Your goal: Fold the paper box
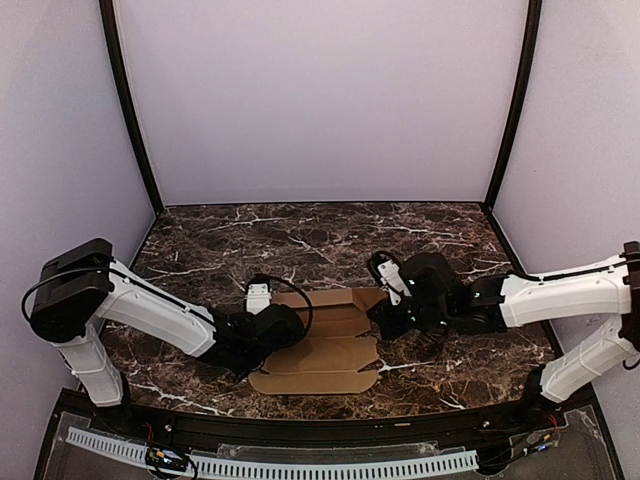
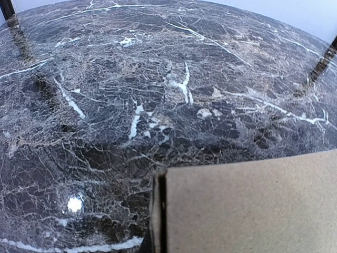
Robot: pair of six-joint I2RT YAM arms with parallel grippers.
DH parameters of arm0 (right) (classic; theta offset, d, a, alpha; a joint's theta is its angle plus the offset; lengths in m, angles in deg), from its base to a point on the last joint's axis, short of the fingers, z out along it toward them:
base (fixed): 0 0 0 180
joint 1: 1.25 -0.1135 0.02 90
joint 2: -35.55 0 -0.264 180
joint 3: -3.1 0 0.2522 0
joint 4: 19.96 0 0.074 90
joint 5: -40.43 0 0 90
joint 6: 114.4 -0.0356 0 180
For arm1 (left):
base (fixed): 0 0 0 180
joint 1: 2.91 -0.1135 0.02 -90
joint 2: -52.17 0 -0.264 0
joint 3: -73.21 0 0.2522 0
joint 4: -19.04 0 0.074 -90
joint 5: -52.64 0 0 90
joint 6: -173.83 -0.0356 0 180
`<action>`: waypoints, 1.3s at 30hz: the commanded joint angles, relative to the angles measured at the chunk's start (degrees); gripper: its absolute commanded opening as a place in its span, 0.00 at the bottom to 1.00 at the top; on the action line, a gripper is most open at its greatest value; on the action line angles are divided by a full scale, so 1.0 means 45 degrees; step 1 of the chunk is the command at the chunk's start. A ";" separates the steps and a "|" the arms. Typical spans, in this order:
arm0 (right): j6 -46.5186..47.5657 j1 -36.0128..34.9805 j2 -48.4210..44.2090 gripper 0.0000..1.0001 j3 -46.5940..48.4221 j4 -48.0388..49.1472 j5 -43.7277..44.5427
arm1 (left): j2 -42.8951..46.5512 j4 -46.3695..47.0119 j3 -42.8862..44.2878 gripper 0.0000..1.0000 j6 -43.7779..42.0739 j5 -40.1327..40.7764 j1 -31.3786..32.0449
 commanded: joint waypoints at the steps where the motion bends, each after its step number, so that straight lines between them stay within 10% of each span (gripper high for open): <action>1: -0.0319 -0.0124 -0.2355 0.00 -0.1353 0.0047 -0.0551 | 0.1084 0.0014 -0.0371 0.01 0.0413 -0.0854 -0.0607; 14: -0.1859 -0.0093 -0.7579 0.00 -0.4260 0.1660 -0.1164 | 0.3391 0.3136 -0.2212 0.01 0.1077 -0.4381 -0.1334; 39: -0.2830 -0.0256 -0.5346 0.00 -0.3637 0.9347 -0.4553 | 0.3493 0.7693 -0.3752 0.01 0.2966 -0.8413 -0.1332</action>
